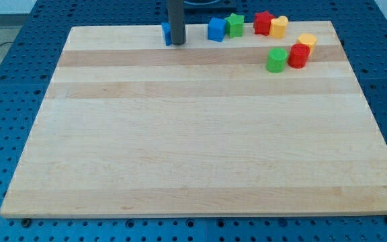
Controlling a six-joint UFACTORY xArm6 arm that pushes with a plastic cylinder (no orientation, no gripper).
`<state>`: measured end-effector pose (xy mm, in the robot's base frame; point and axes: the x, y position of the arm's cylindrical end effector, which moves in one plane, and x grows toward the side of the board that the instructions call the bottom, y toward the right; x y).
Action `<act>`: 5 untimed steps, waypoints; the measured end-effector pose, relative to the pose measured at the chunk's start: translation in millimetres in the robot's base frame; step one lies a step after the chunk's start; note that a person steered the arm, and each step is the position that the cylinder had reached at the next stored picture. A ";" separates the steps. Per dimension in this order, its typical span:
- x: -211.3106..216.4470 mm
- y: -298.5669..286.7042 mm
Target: Push the blue triangle to the right
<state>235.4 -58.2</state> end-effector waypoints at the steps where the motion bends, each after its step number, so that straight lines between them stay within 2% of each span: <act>1: 14.5 -1.0; 2: 41.5 -32.0; 3: 34.0 -81.5; 5: -9.2 -90.1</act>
<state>226.2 -148.3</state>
